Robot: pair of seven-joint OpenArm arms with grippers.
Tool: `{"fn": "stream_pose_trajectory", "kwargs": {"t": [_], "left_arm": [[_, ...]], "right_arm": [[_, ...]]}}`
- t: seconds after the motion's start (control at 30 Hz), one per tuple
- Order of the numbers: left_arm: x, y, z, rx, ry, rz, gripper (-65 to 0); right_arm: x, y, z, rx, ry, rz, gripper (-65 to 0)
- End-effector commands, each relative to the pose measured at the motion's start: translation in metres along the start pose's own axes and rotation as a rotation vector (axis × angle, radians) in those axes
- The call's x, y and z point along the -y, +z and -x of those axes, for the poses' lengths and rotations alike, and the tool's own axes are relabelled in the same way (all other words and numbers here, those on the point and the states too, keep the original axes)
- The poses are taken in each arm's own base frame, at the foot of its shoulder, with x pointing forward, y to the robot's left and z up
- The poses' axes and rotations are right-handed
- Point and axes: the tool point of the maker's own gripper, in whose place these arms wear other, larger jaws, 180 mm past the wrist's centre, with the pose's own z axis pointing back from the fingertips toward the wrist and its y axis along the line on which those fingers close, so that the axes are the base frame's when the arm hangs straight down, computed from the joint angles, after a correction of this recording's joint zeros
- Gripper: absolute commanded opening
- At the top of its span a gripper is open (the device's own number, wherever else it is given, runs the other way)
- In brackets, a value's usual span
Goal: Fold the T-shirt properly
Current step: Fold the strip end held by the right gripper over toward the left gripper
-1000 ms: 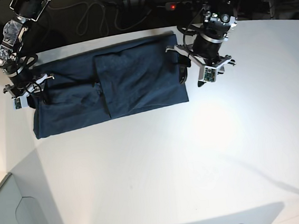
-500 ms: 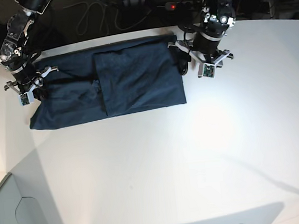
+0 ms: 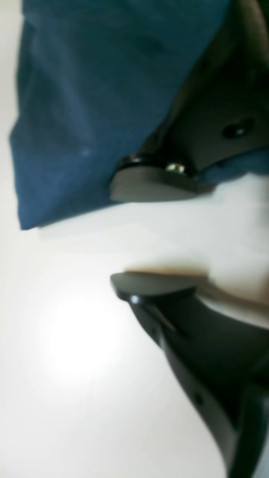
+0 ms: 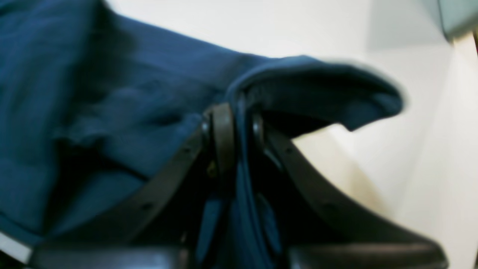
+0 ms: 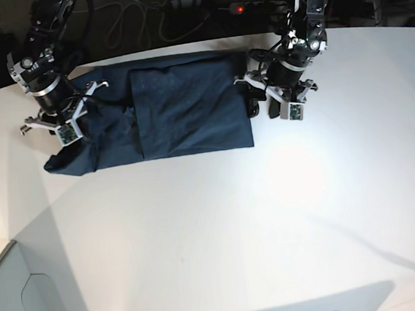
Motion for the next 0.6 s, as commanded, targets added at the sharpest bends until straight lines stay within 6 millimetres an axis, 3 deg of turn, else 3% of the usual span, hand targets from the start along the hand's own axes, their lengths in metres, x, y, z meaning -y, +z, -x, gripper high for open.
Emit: {"fn": "stream_pose_trajectory", "kwargs": {"t": [0.0,0.13,0.27,0.37,0.57], "left_arm": [[-0.001,0.001,0.006,-0.029,-0.002,0.0,-35.4],[0.001,0.0,0.007,-0.029,0.003,0.003,-35.2],[0.0,0.0,0.007,-0.032,0.0,0.002,-35.2],[-0.001,0.0,0.008,-0.036,-0.007,-0.002,-35.2],[-0.004,0.001,0.01,-0.043,-0.004,-0.009,-35.3]], "right_arm": [[-0.006,0.005,-0.027,0.096,0.012,-0.01,-65.0],[-0.053,0.013,-0.066,0.196,0.087,-0.127,-65.0],[-0.107,0.014,-0.087,0.256,0.12,-0.279,-65.0],[-0.142,0.009,-0.089,0.266,0.12,-0.386,-65.0],[-0.178,-0.018,-0.084,0.243,0.113,-0.508,-65.0]]}}
